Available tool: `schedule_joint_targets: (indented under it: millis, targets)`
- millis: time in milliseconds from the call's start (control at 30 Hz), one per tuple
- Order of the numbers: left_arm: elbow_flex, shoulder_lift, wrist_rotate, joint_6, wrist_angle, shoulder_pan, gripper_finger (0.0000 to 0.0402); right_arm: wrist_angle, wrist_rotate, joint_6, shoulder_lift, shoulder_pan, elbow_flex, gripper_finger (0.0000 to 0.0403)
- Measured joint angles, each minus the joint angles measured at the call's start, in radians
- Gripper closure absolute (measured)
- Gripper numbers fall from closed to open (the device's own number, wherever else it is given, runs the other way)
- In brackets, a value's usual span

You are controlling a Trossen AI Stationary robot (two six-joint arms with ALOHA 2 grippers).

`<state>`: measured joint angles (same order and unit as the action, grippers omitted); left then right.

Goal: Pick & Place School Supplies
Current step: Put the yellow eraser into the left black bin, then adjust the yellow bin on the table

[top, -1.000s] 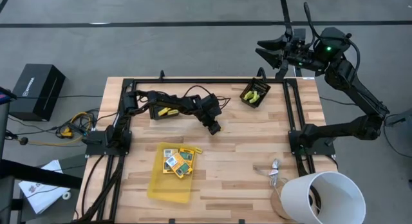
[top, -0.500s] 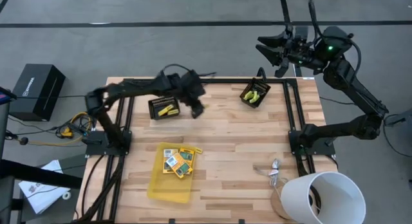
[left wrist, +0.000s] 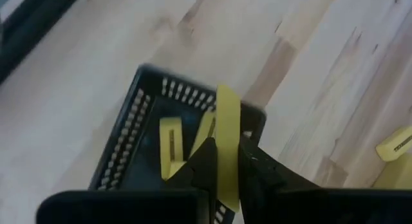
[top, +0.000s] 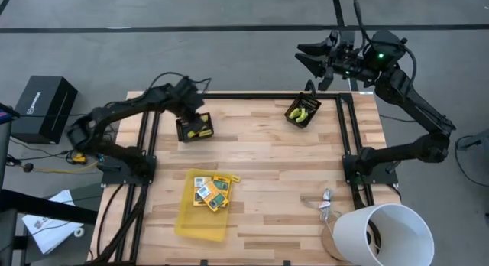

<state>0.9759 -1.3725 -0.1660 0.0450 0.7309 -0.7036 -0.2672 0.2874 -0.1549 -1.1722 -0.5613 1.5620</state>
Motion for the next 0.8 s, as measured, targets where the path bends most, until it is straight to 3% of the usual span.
schedule_joint_targets:
  millis: [200, 367, 800]
  targets:
    - [-0.228, 0.158, -0.049, -0.086, -0.179, -0.028, 0.0375, 0.068, -0.001, -0.004, -0.039, 0.002, 0.002, 0.0249]
    - [-0.358, 0.195, -0.048, -0.129, -0.257, -0.027, 0.0374, 0.096, -0.001, -0.024, -0.067, 0.003, 0.0, 0.0249]
    - [-0.427, 0.196, 0.017, -0.129, -0.377, -0.032, 0.0267, 0.142, -0.001, -0.067, -0.091, 0.013, 0.0, 0.0249]
